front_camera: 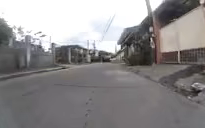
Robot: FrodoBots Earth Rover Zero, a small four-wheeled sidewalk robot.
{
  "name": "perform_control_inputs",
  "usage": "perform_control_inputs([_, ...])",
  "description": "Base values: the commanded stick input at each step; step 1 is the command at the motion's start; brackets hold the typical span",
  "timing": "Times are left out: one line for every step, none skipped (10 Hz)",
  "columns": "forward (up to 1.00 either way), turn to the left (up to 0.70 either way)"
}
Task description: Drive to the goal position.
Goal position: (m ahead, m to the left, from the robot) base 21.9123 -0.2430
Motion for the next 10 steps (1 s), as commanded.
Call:
perform_control_inputs([0.49,0.0])
perform_control_inputs([0.49,0.0])
perform_control_inputs([0.49,0.0])
perform_control_inputs([0.49,0.0])
perform_control_inputs([0.5,0.0])
perform_control_inputs([0.59,0.0])
perform_control_inputs([0.68,0.0])
perform_control_inputs([0.68,0.0])
perform_control_inputs([0.68,0.0])
perform_control_inputs([0.68,0.0])
